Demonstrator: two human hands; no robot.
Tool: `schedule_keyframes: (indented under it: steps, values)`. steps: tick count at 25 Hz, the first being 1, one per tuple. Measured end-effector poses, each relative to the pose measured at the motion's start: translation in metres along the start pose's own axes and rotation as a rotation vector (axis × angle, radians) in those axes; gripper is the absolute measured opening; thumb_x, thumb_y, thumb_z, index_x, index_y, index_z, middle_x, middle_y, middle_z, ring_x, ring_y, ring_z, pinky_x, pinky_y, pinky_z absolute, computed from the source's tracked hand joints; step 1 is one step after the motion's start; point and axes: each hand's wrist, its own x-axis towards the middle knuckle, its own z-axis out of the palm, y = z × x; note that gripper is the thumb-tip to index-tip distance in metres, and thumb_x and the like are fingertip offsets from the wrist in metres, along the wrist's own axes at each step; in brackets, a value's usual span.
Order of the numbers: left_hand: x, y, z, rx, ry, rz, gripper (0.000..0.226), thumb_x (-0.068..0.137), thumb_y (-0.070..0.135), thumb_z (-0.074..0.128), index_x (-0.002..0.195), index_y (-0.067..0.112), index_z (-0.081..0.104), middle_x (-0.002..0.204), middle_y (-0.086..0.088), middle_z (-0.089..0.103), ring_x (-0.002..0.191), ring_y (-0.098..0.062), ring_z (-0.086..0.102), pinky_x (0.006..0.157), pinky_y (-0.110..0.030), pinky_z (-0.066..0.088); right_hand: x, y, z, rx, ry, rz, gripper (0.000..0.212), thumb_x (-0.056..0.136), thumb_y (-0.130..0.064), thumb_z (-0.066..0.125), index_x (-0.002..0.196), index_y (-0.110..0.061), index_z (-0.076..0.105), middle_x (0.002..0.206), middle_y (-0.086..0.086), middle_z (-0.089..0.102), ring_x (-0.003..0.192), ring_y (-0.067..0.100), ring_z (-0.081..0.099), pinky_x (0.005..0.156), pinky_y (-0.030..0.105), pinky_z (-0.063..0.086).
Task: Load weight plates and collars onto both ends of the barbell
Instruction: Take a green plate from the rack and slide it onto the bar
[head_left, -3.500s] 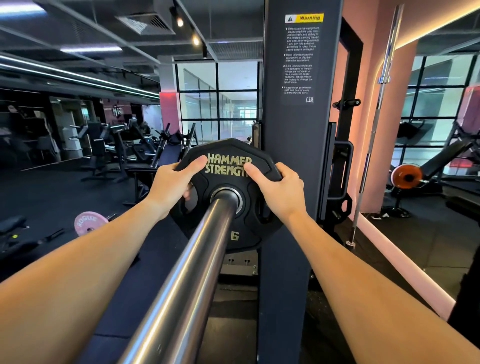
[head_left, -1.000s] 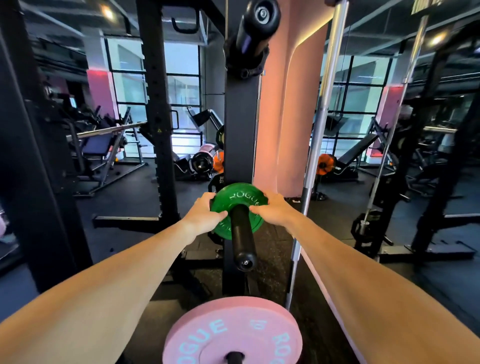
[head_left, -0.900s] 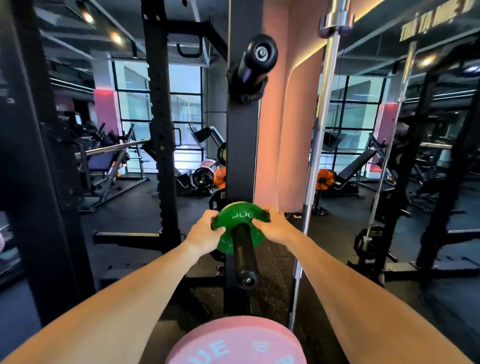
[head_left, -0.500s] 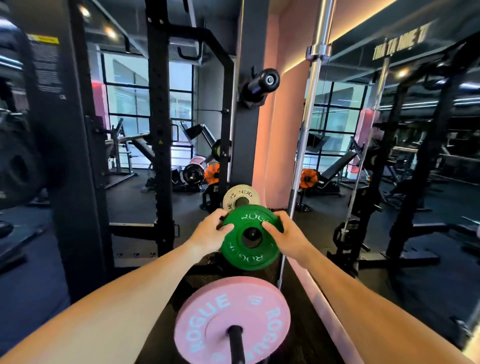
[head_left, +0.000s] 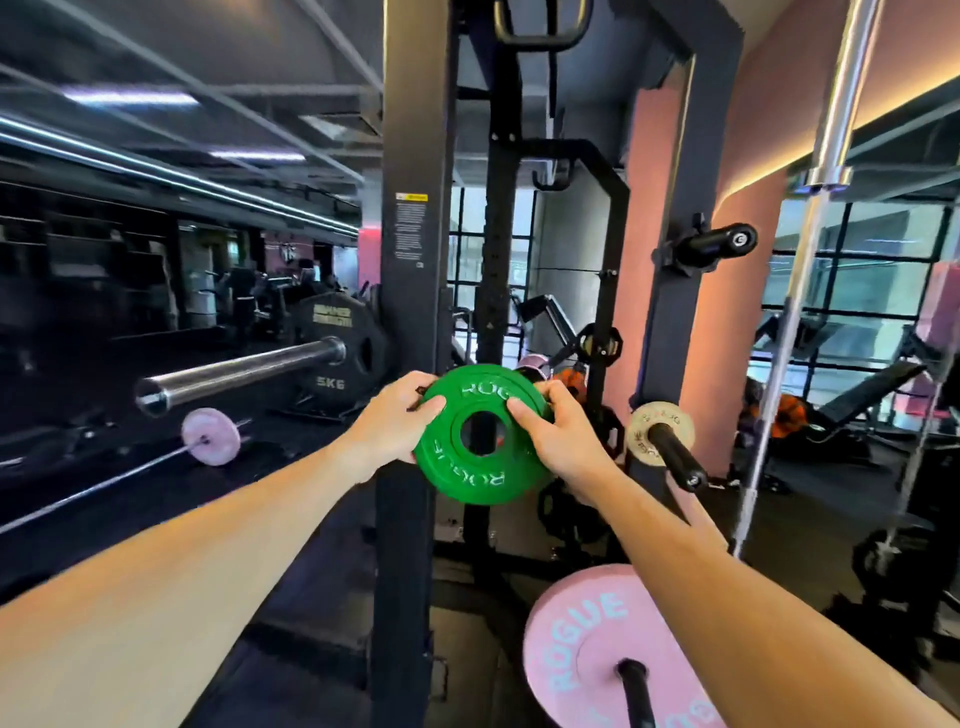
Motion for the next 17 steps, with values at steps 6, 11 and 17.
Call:
schedule_keyframes:
  steps: [6, 11, 17]
  values:
    - [-0.021, -0.03, -0.139, 0.054, 0.25, -0.051, 0.019, 0.105, 0.015, 0.049, 0.121, 0.022, 0.058, 0.109, -0.011, 0.068, 0.079, -0.023, 0.065, 0.061, -0.039, 0.06, 0.041, -0.03, 0.154, 0.146, -0.219, -0.075, 0.016, 0.095, -0.027, 0.068, 0.098, -0.016, 0.057, 0.095, 0.009, 0.069, 0.084, 0.023, 0.067, 0.079, 0.043, 0.055]
    - [-0.015, -0.064, -0.22, 0.126, 0.461, -0.104, 0.022, 0.105, 0.014, 0.05, 0.124, 0.019, 0.06, 0.106, -0.012, 0.068, 0.082, -0.025, 0.061, 0.081, -0.055, 0.058, 0.081, -0.036, 0.266, 0.206, -0.336, -0.143, 0.015, 0.093, -0.026, 0.069, 0.099, -0.016, 0.059, 0.092, -0.001, 0.069, 0.087, 0.016, 0.064, 0.087, 0.04, 0.052]
    - [0.006, -0.099, -0.283, 0.042, 0.588, -0.086, 0.025, 0.104, 0.019, 0.054, 0.123, 0.029, 0.066, 0.102, -0.002, 0.072, 0.076, -0.015, 0.065, 0.072, -0.036, 0.055, 0.103, -0.036, 0.348, 0.236, -0.325, -0.147, 0.021, 0.094, -0.036, 0.066, 0.1, -0.018, 0.058, 0.084, -0.007, 0.064, 0.077, 0.006, 0.057, 0.075, 0.029, 0.044]
